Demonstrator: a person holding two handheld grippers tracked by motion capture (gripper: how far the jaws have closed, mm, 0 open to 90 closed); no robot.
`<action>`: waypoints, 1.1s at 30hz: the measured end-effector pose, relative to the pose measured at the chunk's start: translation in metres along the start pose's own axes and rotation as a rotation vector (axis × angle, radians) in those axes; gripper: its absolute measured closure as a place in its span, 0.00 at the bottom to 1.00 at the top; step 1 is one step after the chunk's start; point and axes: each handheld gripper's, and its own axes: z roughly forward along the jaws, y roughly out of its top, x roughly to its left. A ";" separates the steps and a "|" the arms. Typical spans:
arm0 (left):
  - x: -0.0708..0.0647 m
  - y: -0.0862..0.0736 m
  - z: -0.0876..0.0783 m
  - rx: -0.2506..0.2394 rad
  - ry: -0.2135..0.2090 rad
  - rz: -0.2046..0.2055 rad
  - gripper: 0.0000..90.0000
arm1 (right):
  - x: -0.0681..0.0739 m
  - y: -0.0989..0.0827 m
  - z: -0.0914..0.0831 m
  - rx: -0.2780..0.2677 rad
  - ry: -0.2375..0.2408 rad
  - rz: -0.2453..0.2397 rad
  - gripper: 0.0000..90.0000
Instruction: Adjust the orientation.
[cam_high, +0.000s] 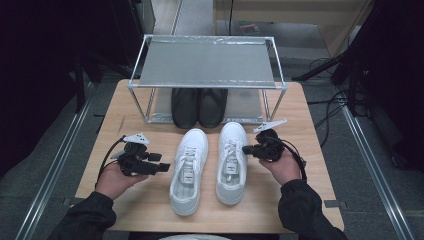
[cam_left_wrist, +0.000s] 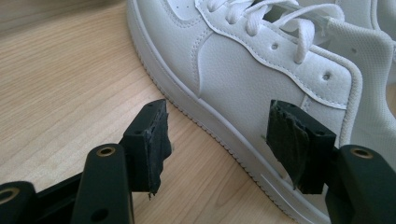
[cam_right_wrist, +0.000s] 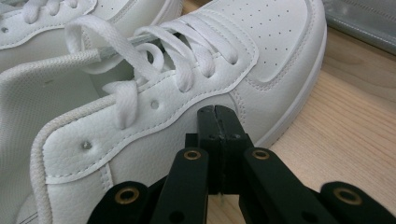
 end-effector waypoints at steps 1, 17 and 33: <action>-0.001 0.000 0.000 -0.003 -0.001 0.006 0.45 | 0.000 0.000 0.000 0.000 -0.001 -0.003 1.00; -0.001 0.001 0.007 0.031 -0.032 0.032 0.71 | 0.014 0.005 -0.015 -0.072 -0.022 0.009 0.97; -0.004 0.001 0.022 0.085 -0.080 0.010 0.87 | 0.044 -0.011 -0.039 -0.184 0.028 0.096 0.67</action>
